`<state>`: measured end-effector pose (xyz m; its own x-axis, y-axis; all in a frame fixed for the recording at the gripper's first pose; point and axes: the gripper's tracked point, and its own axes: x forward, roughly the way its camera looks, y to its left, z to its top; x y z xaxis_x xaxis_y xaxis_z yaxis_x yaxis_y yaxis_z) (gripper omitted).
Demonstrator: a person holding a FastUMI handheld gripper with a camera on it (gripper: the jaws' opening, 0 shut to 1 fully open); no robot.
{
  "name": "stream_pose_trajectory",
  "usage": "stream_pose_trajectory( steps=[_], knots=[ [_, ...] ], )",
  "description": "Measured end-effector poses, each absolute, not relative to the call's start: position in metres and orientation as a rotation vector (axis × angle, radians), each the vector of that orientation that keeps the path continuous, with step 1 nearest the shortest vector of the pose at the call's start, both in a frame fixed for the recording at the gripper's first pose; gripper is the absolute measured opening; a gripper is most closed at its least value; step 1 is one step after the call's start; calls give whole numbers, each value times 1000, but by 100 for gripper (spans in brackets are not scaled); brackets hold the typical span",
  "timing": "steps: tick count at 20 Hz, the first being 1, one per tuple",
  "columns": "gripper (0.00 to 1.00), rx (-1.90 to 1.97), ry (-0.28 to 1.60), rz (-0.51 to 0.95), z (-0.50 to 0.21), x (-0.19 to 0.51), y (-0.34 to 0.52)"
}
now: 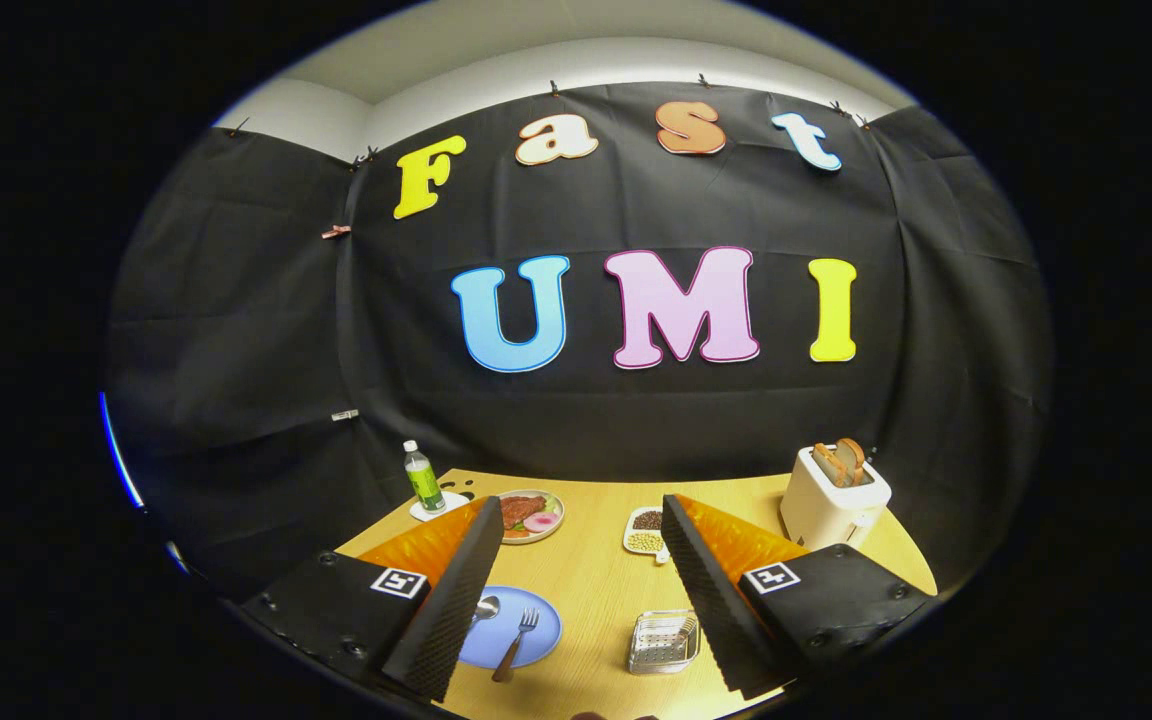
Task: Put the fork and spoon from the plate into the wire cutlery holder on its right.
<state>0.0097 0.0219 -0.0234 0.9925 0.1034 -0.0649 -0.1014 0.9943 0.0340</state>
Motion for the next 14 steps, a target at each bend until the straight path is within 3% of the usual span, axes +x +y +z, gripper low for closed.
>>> stream_pose_trajectory(
  steps=[8, 14],
  knots=[
    [99, 48, 139, 103, -42, 15, 37],
    [99, 11, 307, 147, -101, 20, 77]
  ],
)
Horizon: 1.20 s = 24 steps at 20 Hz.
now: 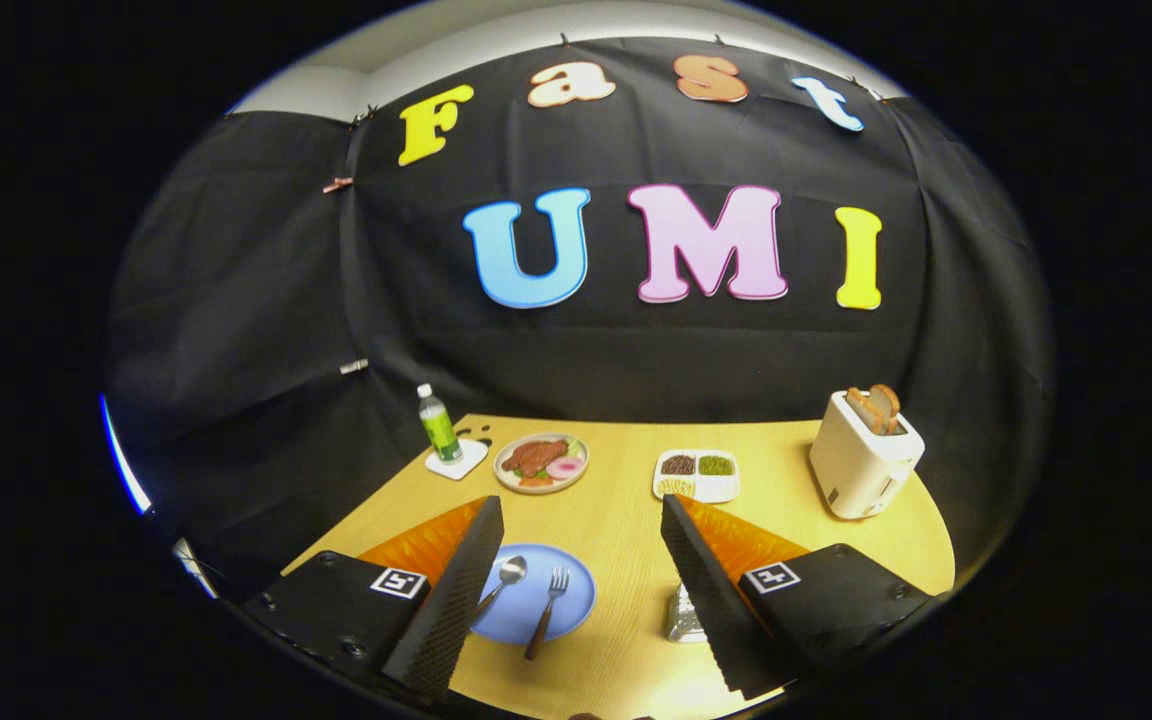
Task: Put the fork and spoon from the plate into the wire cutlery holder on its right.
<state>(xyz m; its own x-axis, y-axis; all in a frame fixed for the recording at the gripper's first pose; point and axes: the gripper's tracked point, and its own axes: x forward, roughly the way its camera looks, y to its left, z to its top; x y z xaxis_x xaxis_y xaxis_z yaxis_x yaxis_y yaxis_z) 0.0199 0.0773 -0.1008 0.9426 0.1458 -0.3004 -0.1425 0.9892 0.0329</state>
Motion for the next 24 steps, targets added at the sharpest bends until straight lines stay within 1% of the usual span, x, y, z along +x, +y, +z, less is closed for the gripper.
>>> stream_pose_trajectory(
  steps=[9, 14, 16, 17, 20, 21, 22, 23, 24],
  knots=[
    [99, -122, 624, 205, -235, 34, 134],
    [97, -194, 805, 165, -311, 51, 132],
    [91, -201, 868, 146, -334, 56, 126],
    [85, -197, 903, 140, -344, 56, 125],
    [78, -206, 961, 132, -364, 58, 124],
    [69, -213, 981, 131, -371, 57, 125],
    [64, -217, 998, 127, -375, 57, 123],
    [56, -213, 1013, 127, -380, 57, 124],
    [54, -214, 1026, 121, -384, 57, 123]
  ],
)
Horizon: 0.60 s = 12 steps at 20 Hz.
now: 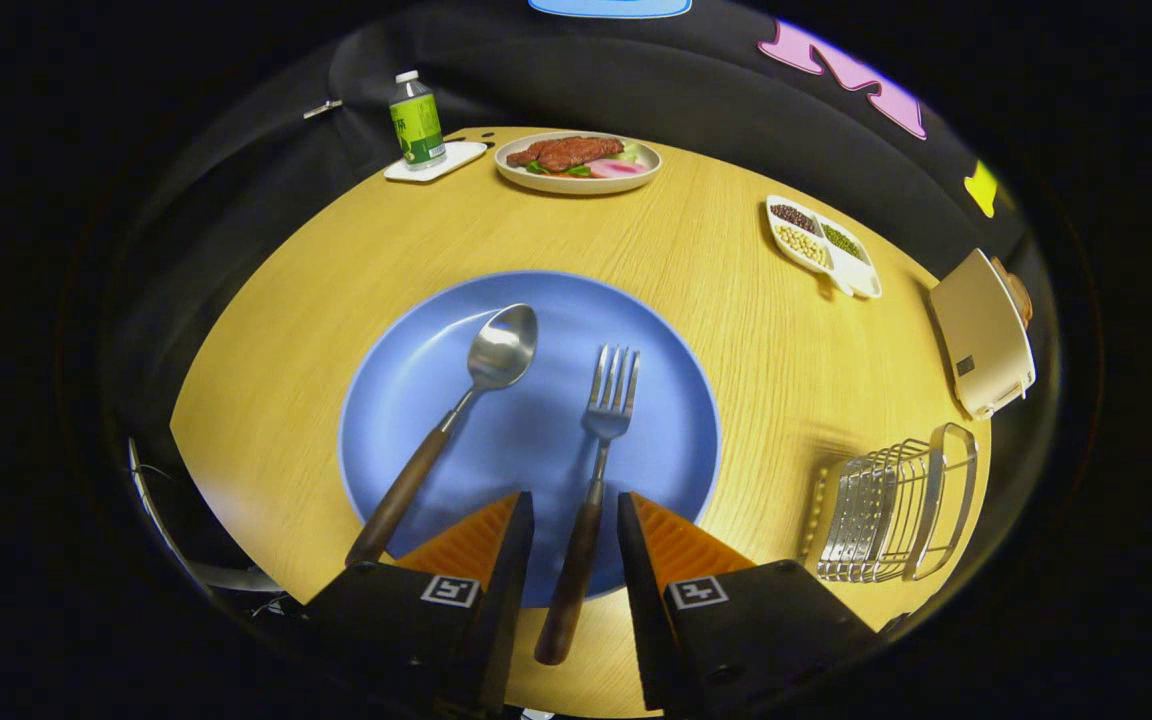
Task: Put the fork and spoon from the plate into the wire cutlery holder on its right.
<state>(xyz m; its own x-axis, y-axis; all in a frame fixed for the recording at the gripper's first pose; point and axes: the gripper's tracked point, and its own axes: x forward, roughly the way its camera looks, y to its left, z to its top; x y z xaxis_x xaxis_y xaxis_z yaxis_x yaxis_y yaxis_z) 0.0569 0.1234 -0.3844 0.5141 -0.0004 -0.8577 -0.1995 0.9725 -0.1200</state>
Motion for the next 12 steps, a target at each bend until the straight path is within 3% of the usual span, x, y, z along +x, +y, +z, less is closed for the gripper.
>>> stream_pose_trajectory(
  steps=[4, 7, 12],
  knots=[
    [26, -163, 1053, 98, -386, 60, 124],
    [13, -136, 1082, 103, -384, 60, 126],
    [7, -41, 1124, 175, -379, 56, 129]
  ],
)
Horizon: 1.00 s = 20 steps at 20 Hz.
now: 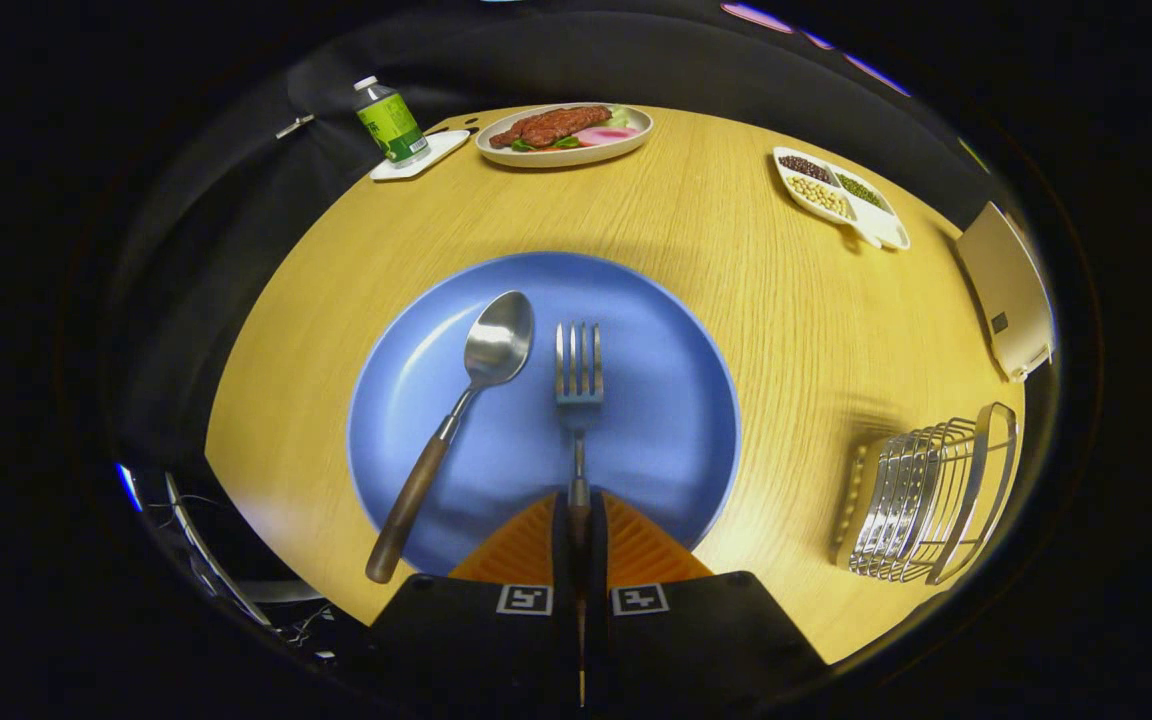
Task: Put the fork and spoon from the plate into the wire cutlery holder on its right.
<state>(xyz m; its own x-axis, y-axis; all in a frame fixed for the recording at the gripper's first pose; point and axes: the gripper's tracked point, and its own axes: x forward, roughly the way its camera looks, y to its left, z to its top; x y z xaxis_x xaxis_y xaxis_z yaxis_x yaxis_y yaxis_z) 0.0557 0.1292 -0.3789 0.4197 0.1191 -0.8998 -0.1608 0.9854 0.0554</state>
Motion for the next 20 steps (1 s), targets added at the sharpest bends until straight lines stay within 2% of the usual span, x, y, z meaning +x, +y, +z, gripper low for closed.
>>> stream_pose_trajectory(
  steps=[8, 15, 20],
  knots=[
    [7, -65, 1069, 257, -314, 42, 118],
    [7, -204, 1083, 286, -246, 21, 44],
    [7, -319, 1164, 317, -224, 15, -14]
  ],
)
